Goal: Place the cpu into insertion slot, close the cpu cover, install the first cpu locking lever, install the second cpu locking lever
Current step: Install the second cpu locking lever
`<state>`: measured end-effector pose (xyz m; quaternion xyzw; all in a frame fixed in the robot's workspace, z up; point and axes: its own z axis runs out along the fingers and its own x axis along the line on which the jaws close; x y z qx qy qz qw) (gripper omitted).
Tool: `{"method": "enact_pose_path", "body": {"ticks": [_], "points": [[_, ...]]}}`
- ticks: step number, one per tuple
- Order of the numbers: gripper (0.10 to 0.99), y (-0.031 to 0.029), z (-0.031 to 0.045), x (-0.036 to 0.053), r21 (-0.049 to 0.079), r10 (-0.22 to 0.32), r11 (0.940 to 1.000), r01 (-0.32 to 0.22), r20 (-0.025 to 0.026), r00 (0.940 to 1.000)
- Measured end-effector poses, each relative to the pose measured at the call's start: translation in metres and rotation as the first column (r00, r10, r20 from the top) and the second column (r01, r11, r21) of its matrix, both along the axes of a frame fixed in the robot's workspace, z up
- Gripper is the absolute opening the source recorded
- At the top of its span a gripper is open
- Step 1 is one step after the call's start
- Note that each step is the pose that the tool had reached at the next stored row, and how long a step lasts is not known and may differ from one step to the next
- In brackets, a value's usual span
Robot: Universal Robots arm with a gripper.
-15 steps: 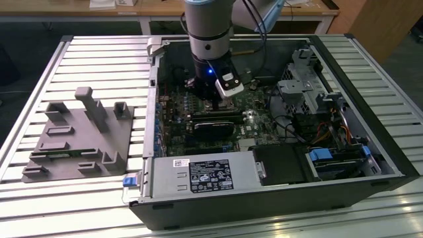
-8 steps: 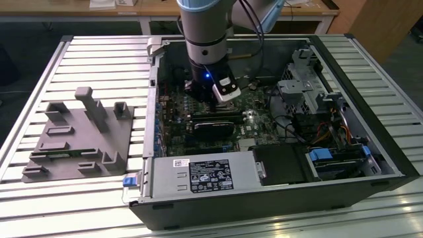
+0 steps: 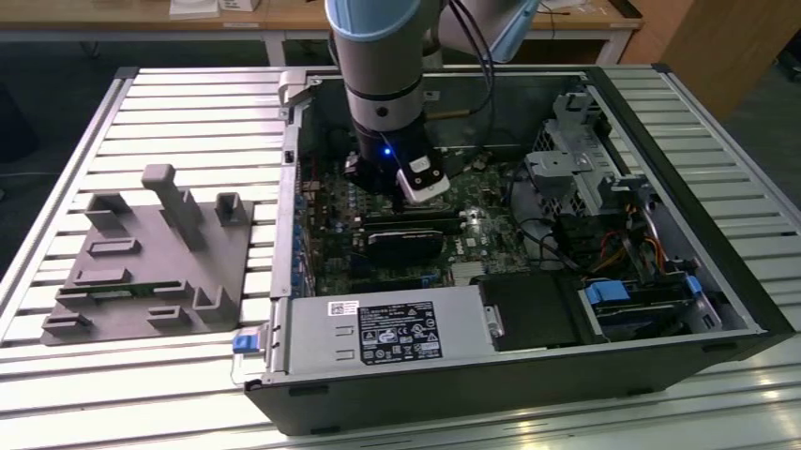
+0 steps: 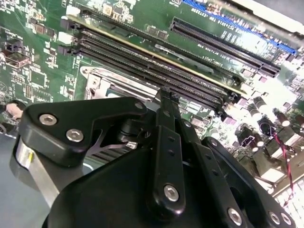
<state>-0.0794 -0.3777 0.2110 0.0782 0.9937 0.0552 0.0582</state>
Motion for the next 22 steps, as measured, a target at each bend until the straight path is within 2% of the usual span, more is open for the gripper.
{"method": "enact_pose_path", "body": {"ticks": [6, 9, 15, 22], "points": [[0.106, -0.0057, -0.0028, -0.0006, 0.033, 0.004, 0.9995, -0.004, 0.0, 1.0], [0.106, -0.0086, -0.0038, -0.001, 0.045, 0.006, 0.999, -0.006, 0.0001, 1.0], [0.106, -0.014, -0.0058, -0.0054, 0.075, 0.011, 0.9971, -0.011, 0.0004, 0.9999], [0.106, -0.0171, -0.0092, -0.0067, 0.109, 0.013, 0.994, -0.013, 0.0007, 0.9999]]}}
